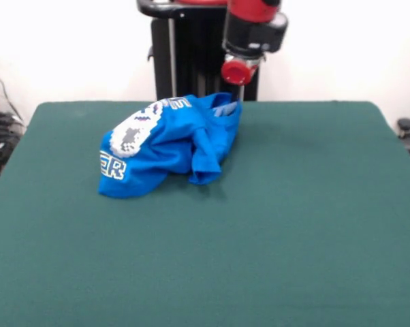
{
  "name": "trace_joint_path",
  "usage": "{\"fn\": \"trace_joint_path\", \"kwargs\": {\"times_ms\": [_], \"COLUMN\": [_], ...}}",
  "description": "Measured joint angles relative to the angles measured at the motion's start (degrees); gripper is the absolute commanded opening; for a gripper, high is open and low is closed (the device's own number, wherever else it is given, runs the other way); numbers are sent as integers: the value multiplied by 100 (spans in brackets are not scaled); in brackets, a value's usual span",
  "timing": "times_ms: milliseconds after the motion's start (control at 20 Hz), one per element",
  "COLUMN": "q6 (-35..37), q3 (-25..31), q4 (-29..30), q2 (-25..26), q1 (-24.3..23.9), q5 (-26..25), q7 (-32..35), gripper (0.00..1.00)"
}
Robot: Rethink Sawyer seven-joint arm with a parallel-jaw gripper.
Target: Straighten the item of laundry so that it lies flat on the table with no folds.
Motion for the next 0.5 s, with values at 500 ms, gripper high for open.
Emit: {"fn": "trace_joint_path", "kwargs": {"times_ms": [500], "q6": [1398], "q3": [676], "q4": [-110], "q2": [-1008], "q1": [-62], "q5": [-5], "q7": [0], "gripper": [0]}}
